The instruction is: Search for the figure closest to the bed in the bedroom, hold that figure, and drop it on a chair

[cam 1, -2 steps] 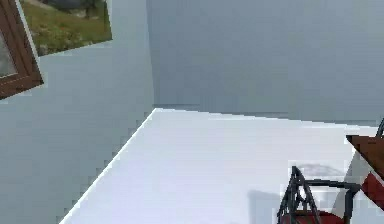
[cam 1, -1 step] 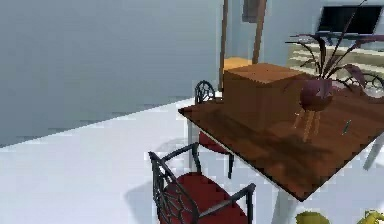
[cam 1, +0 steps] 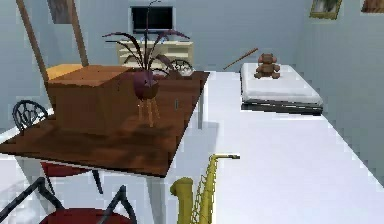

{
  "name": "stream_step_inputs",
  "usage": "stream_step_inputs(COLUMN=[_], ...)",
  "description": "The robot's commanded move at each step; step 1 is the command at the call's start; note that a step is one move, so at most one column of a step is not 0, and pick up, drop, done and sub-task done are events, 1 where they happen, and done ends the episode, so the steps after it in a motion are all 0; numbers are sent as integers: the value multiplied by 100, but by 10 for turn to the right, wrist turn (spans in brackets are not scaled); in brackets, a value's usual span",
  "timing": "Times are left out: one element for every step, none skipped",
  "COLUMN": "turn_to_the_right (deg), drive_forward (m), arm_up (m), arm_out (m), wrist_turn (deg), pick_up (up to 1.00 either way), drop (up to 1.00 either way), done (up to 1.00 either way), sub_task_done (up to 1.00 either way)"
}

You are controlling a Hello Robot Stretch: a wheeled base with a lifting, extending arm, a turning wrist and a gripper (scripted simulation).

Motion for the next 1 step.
stream_step_inputs(turn_to_the_right=[120], drive_forward=[0], arm_up=[0], arm_out=[0], wrist_turn=[0], pick_up=[0], drop=[0], done=[0], sub_task_done=[0])
